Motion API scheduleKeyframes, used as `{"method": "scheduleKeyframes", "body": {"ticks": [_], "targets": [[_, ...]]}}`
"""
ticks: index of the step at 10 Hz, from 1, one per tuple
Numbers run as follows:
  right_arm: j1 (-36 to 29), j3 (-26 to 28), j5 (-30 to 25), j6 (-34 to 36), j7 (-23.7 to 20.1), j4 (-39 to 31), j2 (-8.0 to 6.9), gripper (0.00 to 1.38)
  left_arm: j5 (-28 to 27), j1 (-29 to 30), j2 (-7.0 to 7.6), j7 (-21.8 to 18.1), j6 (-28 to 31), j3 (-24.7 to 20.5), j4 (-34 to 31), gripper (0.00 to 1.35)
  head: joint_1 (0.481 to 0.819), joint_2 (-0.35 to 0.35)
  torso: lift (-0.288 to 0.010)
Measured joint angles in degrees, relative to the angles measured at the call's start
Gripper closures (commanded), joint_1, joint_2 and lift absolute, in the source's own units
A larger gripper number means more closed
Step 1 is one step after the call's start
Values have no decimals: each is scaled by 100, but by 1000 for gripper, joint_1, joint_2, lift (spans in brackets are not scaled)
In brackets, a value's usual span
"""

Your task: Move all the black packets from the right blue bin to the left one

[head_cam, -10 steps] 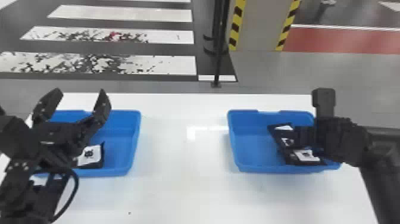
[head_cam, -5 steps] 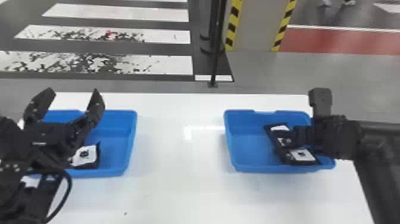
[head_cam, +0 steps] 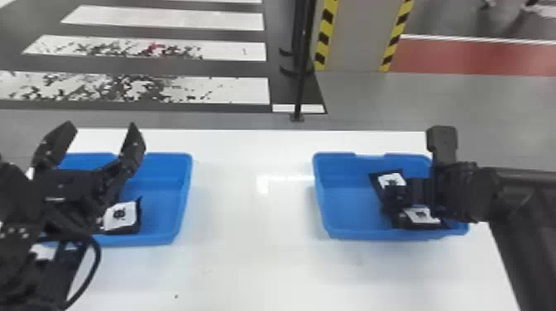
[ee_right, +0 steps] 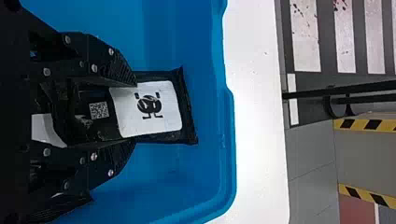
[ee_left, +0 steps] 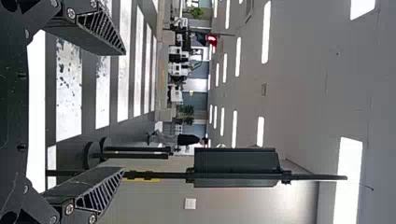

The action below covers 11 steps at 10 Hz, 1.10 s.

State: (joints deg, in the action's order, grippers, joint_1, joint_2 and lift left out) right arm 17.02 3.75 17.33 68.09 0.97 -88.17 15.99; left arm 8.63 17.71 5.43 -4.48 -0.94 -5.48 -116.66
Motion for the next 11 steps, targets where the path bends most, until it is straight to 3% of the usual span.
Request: {"method": "scheduleKeyframes", "body": {"ticks": [1, 4, 6, 8, 11], "targets": [[4, -16, 6, 62, 4, 5, 1, 1084, -5, 0, -3, 0, -4, 0, 0, 159, 695, -76, -140], [-295, 73, 280, -116, -1, -288, -27, 1118, -16, 0, -7, 13, -50, 13, 1, 159, 695, -65, -140], [-888, 326, 470, -1020, -120, -947, -156, 1118, -6, 8, -7, 27, -125, 23, 2, 157, 695, -54, -140], [-1143, 295, 731, -1895, -601, -1270, -191, 1118, 25, 14, -14, 41, -200, 26, 2, 157, 695, -26, -140], [-1218, -336, 1399, -3228, -1369, -1486, -144, 1118, 177, -20, -14, 47, -111, 119, 2, 160, 658, 51, -140]]}}
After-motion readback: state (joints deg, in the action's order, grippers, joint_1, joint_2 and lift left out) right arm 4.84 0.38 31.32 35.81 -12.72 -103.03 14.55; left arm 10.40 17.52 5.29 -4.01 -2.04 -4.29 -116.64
